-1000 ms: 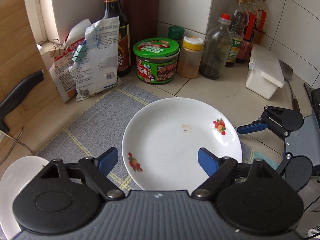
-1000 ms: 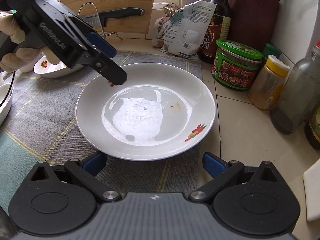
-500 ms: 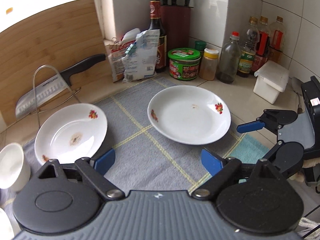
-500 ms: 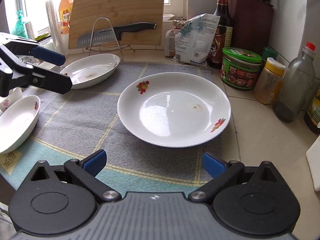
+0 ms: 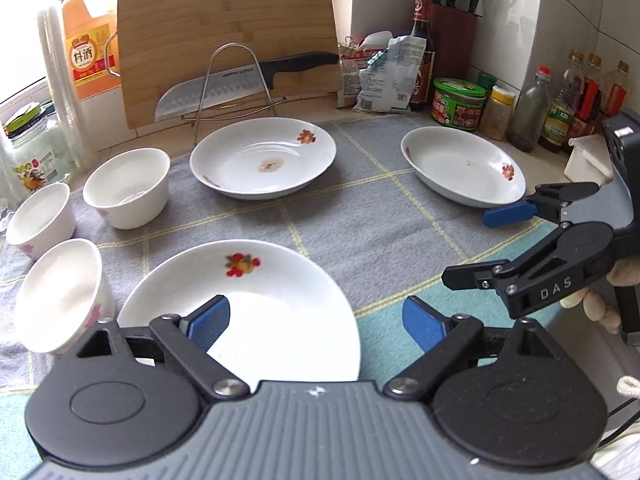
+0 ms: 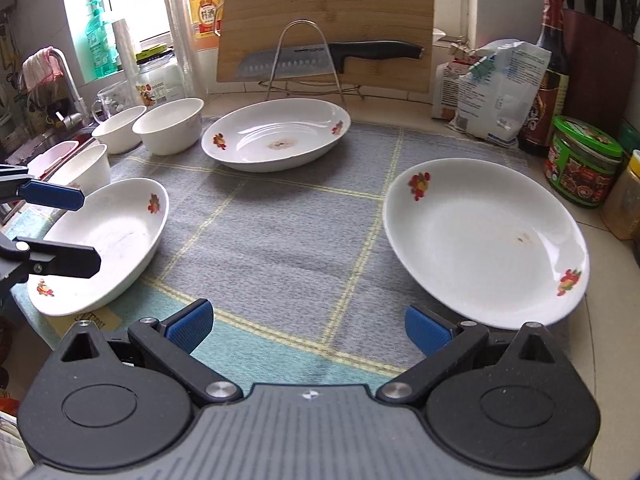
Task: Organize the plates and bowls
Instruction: 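Grasp the rim of another floral plate with the right gripper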
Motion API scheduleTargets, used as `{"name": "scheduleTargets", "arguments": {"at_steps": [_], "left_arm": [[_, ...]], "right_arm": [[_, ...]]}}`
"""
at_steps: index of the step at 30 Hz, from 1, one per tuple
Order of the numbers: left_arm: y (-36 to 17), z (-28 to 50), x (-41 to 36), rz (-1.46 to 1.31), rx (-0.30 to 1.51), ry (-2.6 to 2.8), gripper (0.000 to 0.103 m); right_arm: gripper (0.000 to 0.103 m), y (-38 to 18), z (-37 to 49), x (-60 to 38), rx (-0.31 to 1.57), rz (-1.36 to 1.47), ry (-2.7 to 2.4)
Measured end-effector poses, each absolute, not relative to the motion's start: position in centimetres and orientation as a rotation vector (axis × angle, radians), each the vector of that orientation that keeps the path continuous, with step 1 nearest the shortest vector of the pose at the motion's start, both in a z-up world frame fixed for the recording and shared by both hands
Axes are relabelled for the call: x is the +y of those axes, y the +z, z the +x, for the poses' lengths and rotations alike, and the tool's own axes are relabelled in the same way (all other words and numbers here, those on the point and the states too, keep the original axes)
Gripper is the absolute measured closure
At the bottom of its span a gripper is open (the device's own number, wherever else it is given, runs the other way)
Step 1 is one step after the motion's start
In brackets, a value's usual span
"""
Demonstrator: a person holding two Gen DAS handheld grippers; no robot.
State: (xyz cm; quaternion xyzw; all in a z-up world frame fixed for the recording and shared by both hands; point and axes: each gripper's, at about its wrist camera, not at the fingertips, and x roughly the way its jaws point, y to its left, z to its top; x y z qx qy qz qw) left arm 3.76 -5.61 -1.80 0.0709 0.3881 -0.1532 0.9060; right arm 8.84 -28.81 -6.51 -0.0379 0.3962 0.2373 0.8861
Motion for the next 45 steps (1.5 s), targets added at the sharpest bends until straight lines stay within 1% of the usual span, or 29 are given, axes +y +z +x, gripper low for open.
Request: {"name": "scheduleTargets", "arguments": {"at_steps": [7,16,21,28,31,32,45], "left_arm": [[-2.0,1.1,-1.5,0.197,0.798,-0.305,0.01],[-3.9,-0.5,3.7,0.2,0.857,-0.348,0.01],[-5.6,0.0,4.2,0.228,0.88,-0.424,0.01],[-7.3,1.0,4.3,0.259,0.859,-0.495,0.009],[-7.6,1.3,4.4,0.258,0.842,-0.509,0.004],[-7.8,1.4,4.5,0.257,0.839,-0.511,0.001],[-8.2,2.3,4.5,0.256,0.786,-0.563,0.0]], "right_arm": [[0.0,-6.4,8.5,-23.8,0.832,-0.094,0.532],[0.0,-6.2,8.6,-19.0,0.845,-0.075,0.536],[0.0,-6.1,8.1,-17.4,0.863,-0.074,0.517],[0.0,-6.7,8.1,-16.4,0.915,-0.059,0.501],[0.0,-6.9,8.3,-16.1,0.941,-0.025,0.504],[0.0,-7.0,8.5,-16.0,0.951,-0.009,0.503],[0.0,-8.3,10.1,-13.7,1.045,0.014,0.492]]}}
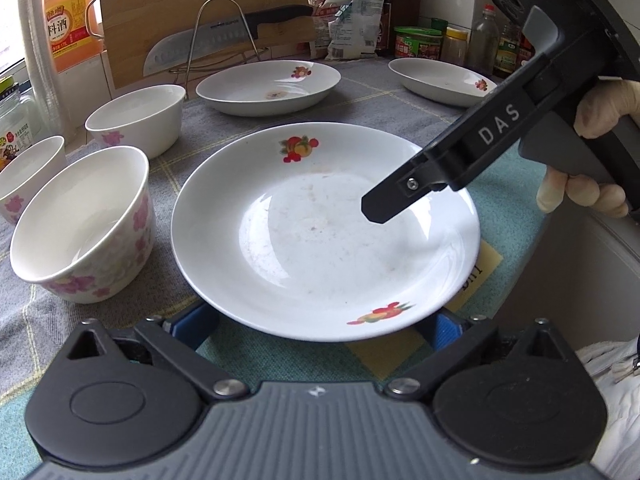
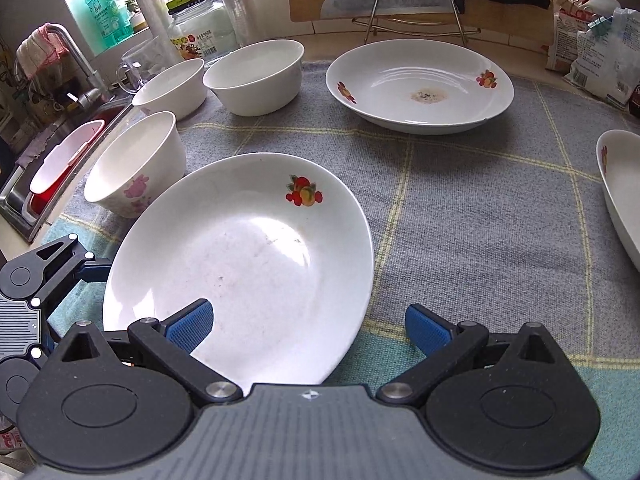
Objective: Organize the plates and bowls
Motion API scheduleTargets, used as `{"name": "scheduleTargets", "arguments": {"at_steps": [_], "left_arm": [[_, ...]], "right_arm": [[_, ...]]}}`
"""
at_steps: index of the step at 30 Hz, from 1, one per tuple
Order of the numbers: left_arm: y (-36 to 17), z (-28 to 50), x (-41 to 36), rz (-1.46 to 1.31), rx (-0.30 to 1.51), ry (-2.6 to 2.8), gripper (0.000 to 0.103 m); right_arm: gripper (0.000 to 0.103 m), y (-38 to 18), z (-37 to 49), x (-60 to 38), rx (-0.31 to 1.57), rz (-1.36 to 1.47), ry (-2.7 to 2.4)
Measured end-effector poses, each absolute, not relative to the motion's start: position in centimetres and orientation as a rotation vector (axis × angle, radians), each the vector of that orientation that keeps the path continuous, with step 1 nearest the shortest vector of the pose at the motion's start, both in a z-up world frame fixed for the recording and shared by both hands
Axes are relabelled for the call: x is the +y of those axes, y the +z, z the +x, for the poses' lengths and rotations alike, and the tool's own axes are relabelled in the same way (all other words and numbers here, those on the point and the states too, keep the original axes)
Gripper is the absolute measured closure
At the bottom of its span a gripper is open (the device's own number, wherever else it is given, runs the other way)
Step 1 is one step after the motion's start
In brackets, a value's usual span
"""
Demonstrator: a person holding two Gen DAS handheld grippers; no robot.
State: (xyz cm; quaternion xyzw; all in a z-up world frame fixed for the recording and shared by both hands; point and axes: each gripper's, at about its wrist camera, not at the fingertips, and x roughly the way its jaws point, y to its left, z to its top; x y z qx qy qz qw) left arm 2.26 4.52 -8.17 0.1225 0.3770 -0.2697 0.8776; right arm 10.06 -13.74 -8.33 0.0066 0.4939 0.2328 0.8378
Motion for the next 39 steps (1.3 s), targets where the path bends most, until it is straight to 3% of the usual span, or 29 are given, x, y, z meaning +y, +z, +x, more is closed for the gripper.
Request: {"name": "scheduleTargets", "arguments": {"at_steps": [39], "left_arm": [[-8.4,1.6,5.4,0.276,0.706,-0.638,0.0]], "right_arm": [[0.0,-7.8,17.8,-11.4,1.212,-0.041,0.893]]}}
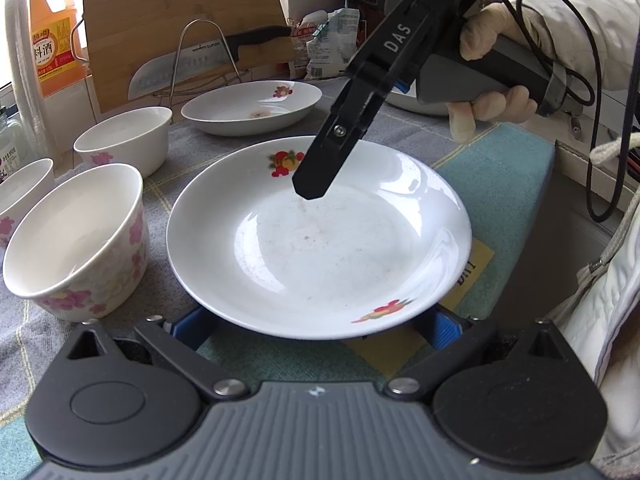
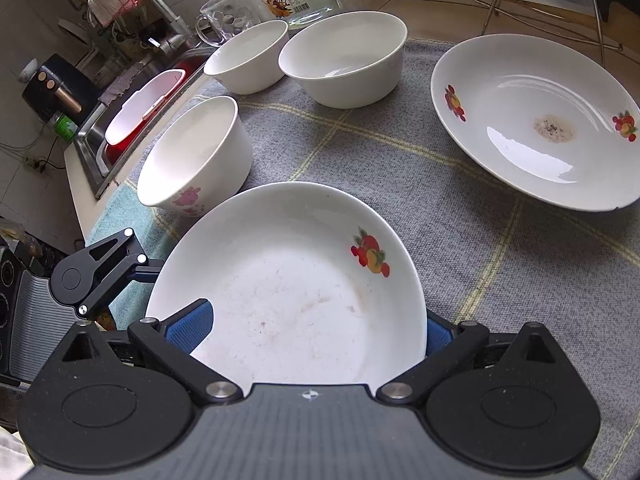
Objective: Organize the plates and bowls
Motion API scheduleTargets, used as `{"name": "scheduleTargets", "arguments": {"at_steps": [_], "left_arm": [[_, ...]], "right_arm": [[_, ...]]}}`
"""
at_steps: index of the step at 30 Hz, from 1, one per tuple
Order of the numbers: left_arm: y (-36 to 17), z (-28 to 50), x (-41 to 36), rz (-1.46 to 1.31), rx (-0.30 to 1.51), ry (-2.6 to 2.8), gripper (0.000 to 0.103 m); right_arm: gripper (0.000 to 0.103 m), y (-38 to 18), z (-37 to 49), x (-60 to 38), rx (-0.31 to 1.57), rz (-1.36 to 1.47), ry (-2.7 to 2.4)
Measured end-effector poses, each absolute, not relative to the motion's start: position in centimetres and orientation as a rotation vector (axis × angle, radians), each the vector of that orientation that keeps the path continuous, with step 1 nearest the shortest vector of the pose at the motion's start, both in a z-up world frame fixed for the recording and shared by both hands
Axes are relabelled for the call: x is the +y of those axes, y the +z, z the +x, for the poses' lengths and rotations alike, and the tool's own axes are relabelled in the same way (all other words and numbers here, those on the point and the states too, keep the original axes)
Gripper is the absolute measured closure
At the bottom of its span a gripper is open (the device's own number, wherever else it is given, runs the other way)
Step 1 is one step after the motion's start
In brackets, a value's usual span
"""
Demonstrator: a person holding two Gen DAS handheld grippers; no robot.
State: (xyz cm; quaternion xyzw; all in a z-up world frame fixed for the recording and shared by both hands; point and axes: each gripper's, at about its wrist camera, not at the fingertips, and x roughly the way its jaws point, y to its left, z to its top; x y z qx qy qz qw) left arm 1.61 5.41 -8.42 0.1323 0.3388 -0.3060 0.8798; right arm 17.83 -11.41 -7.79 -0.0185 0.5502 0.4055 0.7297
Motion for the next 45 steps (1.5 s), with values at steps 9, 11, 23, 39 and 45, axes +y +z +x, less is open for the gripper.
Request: {"name": "scheduleTargets", "arguments": {"at_steps": [9,11,23,39,45], "left_arm": [[-8.3,1.6,5.4,0.307,0.693,-0.651,0.0],[-8.3,1.6,5.5,0.306,0.692,-0.652,0.0],[-8.5,2.2,5.9,0.282,0.696,-0.687,0.0],[-8.3,2.4,5.8,0.29,0.707,-0.692,0.001],[-8.0,2.5,5.8,0.281,0.708,-0.69,0.001]], "right_arm": [[0.0,-7.6,19.6,-11.6,1.282,0.007,0.961],[0.0,-7.7,19.9,-11.6,1.295,0.018,0.973],[0.0,-7.7,20.2,-11.2,1.325,0.009,0.995],[0.0,-7.7,20.1,-10.8,1.332,-0.005,0.969],[0.0,-7.2,19.9,-10.8,1.323,-0.014,0.966]]}}
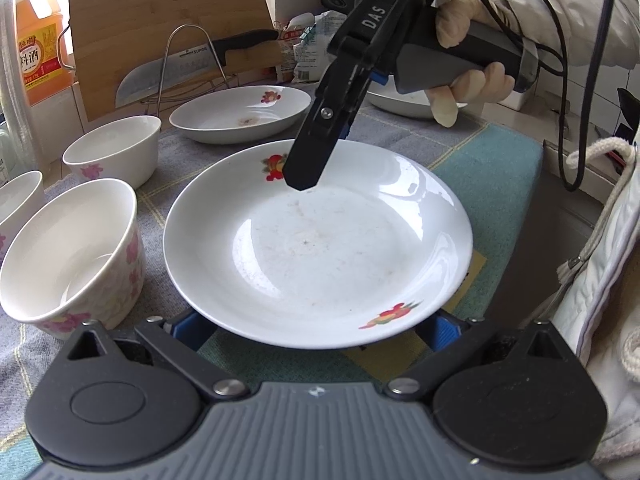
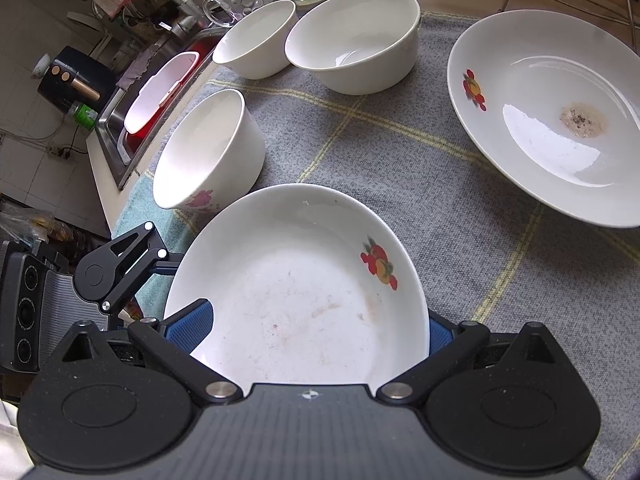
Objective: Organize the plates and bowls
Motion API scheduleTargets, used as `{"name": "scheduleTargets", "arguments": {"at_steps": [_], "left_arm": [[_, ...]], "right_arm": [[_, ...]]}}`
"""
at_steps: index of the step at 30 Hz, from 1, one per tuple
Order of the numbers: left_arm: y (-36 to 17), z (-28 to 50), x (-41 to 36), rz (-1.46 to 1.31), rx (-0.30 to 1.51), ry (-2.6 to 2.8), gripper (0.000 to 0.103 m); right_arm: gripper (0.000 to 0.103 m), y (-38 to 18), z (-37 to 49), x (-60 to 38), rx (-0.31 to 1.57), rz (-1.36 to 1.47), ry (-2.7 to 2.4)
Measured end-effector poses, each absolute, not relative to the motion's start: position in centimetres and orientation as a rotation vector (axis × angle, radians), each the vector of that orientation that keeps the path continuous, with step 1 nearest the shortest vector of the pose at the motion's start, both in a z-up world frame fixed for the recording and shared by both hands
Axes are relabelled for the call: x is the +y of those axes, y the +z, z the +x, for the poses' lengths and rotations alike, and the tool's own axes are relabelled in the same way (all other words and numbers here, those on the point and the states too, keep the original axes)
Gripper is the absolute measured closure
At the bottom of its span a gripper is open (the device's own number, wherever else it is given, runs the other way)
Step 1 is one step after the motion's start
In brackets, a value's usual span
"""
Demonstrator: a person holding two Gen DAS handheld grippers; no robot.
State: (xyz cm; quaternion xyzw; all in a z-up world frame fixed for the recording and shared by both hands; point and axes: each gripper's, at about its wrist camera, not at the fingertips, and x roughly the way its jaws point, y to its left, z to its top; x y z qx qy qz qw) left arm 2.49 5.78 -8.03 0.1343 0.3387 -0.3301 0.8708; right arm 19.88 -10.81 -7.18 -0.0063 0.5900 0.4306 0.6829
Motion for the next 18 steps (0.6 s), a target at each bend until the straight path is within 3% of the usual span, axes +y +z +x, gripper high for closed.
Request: {"name": "scheduleTargets", "arguments": {"at_steps": [18], "left_arm": [[-5.8,2.4,3.6,0.309,0.694,-0.717,0.001]], "right_arm": [[0.0,-5.2,19.1,-13.9,1.276,0.01,0.95]]}}
